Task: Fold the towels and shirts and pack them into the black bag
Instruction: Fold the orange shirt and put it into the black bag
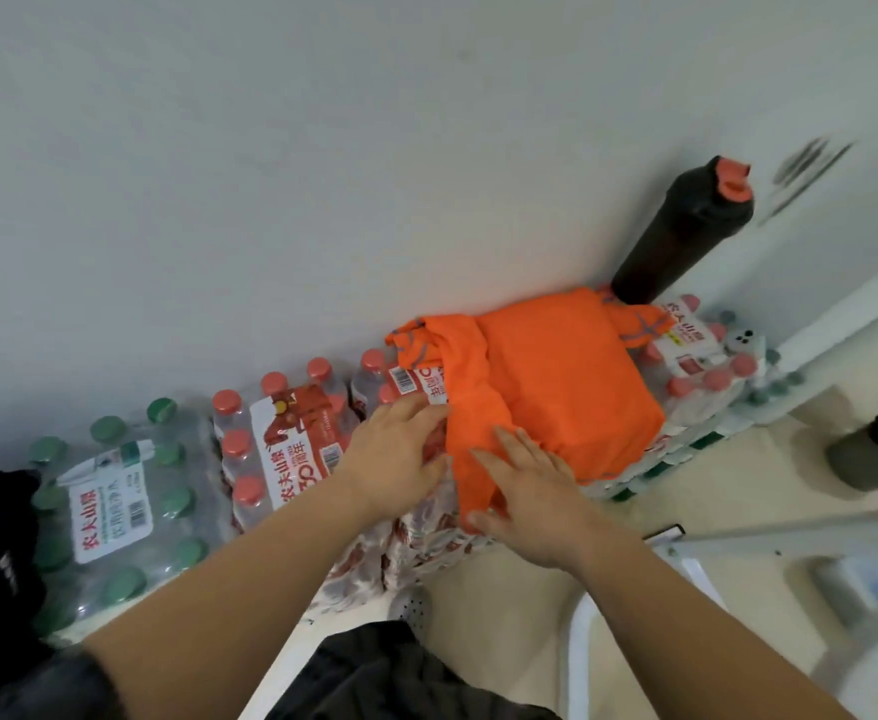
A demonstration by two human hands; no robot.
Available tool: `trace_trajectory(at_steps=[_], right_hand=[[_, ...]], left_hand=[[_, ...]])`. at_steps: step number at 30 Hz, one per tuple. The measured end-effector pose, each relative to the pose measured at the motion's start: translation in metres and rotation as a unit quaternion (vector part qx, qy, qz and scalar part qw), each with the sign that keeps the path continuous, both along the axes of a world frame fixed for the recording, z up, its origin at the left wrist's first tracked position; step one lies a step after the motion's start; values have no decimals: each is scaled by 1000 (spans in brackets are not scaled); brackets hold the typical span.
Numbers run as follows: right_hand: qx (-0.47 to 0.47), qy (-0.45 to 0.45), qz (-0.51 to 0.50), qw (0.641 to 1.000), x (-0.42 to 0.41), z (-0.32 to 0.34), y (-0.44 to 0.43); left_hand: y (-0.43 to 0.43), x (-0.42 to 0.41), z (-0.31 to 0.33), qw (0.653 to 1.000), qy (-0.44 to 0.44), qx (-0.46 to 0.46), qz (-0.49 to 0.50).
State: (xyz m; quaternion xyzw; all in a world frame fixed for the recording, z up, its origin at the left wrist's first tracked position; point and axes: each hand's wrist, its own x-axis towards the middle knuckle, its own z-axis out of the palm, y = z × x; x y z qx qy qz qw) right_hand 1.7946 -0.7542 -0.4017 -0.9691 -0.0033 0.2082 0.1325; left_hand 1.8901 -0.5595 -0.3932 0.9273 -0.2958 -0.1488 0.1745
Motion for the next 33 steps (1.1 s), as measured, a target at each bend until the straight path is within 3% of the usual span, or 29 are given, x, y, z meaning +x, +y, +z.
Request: trace_trajectory(at_steps=[5,10,16,22,27,33], right_hand=[[3,4,0,1000,22,-1,-4],[1,-54,-11,998,28,-7,-5],[-4,-109,23,994,39,-8,-15],[12,-141,-25,990,62,-1,-61],[-88,-101,-76,988,88,-11,-109],[-92,-206,4,974,86,-20,-118]], left_hand=[[-22,41,-18,994,-15,56,-96],[-27,61,-29,981,-19,103,-164],[-36,59,-32,988,-90,30,-124],[-43,57,-30,994,-79,-21,-74],[-34,45,-30,997,-44,16,-56],[-22,18,-26,997,-58,47,1]])
